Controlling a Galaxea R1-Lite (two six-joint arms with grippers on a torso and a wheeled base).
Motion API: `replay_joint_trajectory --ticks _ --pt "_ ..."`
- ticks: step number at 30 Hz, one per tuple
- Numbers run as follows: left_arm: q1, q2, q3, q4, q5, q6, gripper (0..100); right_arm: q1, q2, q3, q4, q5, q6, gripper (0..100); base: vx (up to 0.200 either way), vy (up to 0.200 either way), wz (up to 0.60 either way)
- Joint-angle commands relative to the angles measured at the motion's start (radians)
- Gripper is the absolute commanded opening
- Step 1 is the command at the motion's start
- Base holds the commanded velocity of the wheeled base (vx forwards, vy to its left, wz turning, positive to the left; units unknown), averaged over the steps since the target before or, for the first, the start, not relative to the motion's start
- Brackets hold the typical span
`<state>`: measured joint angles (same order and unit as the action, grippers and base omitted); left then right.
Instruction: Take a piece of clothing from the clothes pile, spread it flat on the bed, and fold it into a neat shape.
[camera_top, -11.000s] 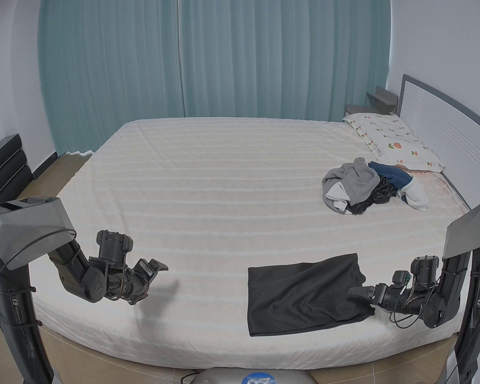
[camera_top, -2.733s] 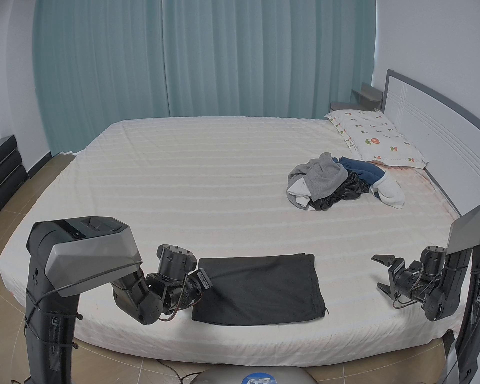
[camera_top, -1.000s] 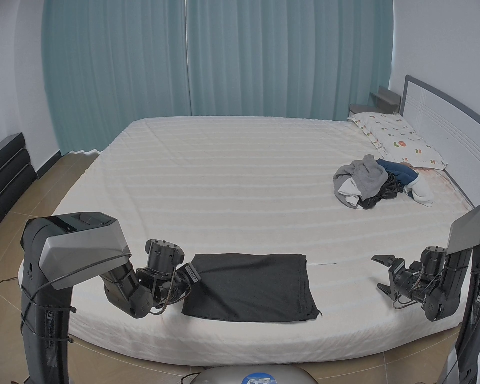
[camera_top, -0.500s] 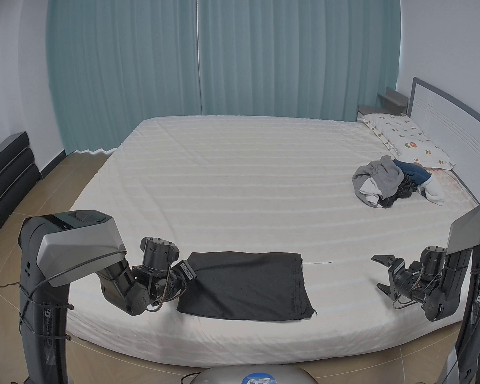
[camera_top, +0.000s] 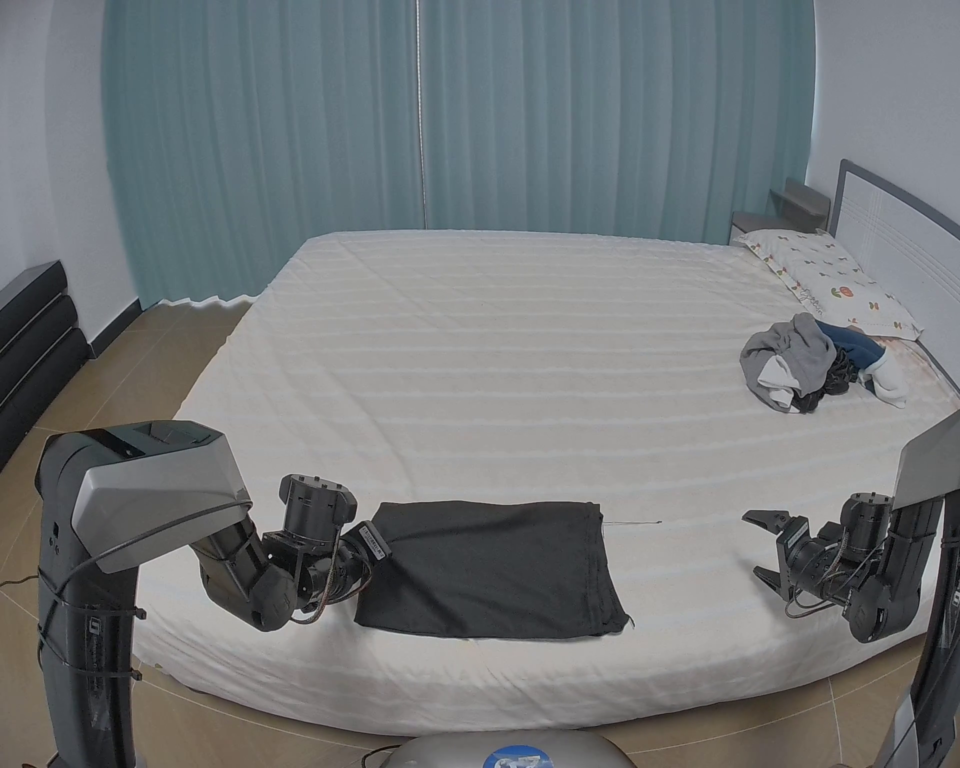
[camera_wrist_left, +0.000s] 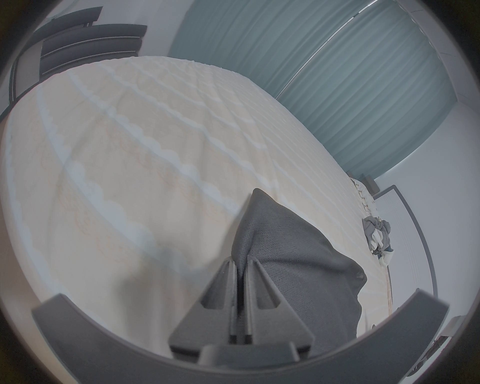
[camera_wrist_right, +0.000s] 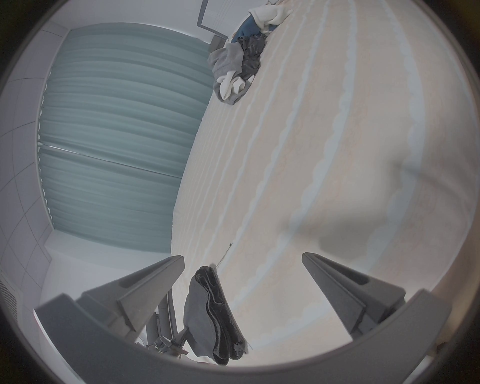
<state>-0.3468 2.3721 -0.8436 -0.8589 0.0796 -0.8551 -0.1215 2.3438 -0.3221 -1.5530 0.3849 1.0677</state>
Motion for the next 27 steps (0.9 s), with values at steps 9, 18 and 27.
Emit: replay_joint_trajectory --ticks 9,18,27 --pt "-0.003 -0.001 0.015 0.000 0.000 -0.001 0 0.000 0.002 0.000 -0.010 0.000 0.000 100 0.000 0.089 0.00" --pt "-0.011 -0.002 0.015 0.000 0.002 -0.024 100 0.000 0.002 0.000 -0.010 0.000 0.000 100 0.000 0.000 0.00" --pt "-0.004 -0.004 0.018 0.000 0.002 -0.027 100 0.000 0.002 0.000 -0.010 0.000 0.000 100 0.000 0.000 0.00"
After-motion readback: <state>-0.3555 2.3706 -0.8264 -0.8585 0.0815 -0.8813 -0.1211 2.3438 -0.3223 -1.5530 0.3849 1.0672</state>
